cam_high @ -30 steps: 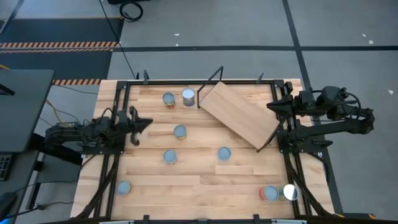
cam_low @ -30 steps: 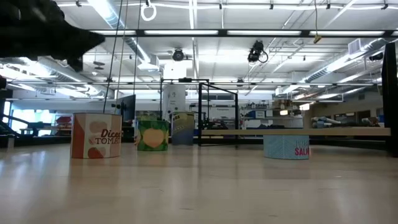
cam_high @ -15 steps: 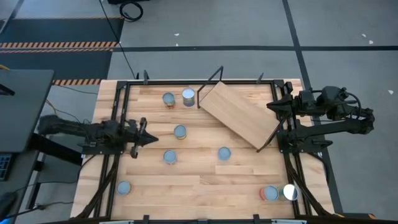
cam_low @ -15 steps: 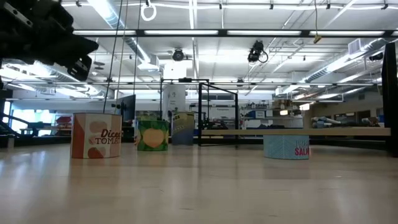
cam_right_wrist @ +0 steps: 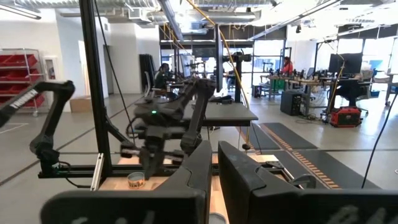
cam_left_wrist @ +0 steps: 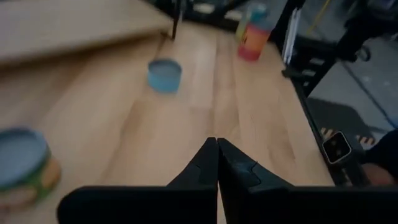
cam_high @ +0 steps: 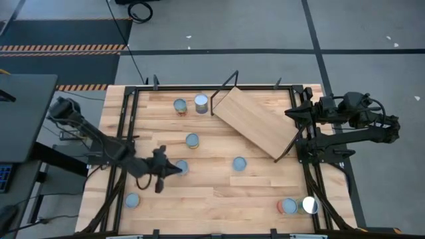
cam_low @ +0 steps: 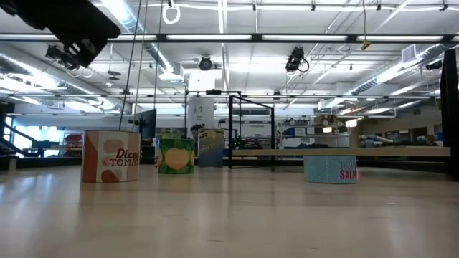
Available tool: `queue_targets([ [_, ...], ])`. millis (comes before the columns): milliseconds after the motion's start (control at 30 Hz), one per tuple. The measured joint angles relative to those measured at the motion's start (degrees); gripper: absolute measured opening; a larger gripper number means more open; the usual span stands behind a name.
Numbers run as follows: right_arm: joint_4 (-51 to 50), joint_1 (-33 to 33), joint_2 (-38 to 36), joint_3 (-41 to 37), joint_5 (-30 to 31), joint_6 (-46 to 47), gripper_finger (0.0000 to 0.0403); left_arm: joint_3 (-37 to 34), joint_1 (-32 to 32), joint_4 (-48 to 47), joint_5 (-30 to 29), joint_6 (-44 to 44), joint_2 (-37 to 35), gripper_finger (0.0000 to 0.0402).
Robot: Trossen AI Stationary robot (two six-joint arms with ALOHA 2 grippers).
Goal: Pick and place cans onto a shelf
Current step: Put the canned diced tomatoes on the shelf
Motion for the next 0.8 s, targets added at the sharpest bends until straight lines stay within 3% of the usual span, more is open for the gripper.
queue_targets([
  [167, 0.02, -0.02, 0.00, -0.01, 0.00, 0.00, 0.0035, 9.70, -2.13, -12.94, -0.05, -10.93, 5.73, 0.0026],
  [400, 0.01, -0.01, 0.00, 0.00, 0.01, 0.00, 0.0035, 21.95, -3.56, -24.36, 1.62, -12.89, 9.18, 0.0106],
  [667, -0.02, 0.00, 0.00, -0.02, 0.00, 0.00, 0.0035, 23.29, -2.88, -39.13, 2.67, -20.93, 9.50, 0.0254],
  [800, 0.02, -0.01, 0.00, -0.01, 0.01, 0.00, 0.0035, 23.28, -2.33, -42.38, 0.85, -19.70, 12.58, 0.0312],
])
